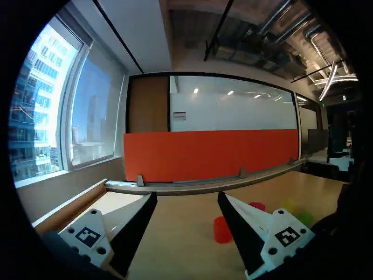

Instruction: Pour water

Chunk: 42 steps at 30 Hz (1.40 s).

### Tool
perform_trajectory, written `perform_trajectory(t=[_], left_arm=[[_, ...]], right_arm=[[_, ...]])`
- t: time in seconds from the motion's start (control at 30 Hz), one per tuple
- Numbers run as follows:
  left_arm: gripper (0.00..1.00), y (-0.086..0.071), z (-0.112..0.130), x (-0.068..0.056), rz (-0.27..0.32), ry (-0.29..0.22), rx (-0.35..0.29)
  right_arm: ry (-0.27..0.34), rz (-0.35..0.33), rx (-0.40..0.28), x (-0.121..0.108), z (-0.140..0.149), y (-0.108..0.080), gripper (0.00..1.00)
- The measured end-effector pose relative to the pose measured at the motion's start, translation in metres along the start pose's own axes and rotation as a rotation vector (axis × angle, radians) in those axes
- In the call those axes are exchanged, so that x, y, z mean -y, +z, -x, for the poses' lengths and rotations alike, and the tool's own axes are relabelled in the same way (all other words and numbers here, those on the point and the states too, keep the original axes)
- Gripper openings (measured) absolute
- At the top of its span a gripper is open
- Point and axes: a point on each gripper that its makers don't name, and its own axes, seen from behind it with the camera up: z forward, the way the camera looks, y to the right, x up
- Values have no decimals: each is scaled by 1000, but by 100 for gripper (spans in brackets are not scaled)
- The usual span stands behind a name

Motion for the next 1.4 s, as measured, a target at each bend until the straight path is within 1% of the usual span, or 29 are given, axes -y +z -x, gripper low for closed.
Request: perform_trajectory(t=[0.17, 0.27, 0.4, 0.57, 0.7, 0.87, 1.1, 1.23, 1.4], left_arm=[[96, 9, -21, -6, 41, -16, 27], [96, 13, -37, -10, 70, -17, 26], [96, 17, -50, -17, 115, -22, 27], [96, 19, -51, -32, 185, -31, 48], [96, 19, -54, -40, 233, -34, 57], [97, 20, -58, -48, 290, -26, 56], [96, 22, -61, -60, 376, -11, 71], [97, 22, -62, -72, 441, -12, 81], [96, 23, -61, -89, 519, -23, 98]], right_arm=[[5, -28, -2, 14, -28, -3, 99], [17, -51, -3, 21, -45, -3, 99], [44, -77, 8, 27, -55, -2, 99], [70, -112, 24, 34, -56, -3, 99], [73, -154, 32, 40, -58, -4, 99], [62, -233, 40, 53, -61, -8, 99], [47, -362, 34, 77, -70, -18, 99], [54, -418, 36, 87, -76, -22, 99], [50, -459, 35, 95, -80, -25, 99]])
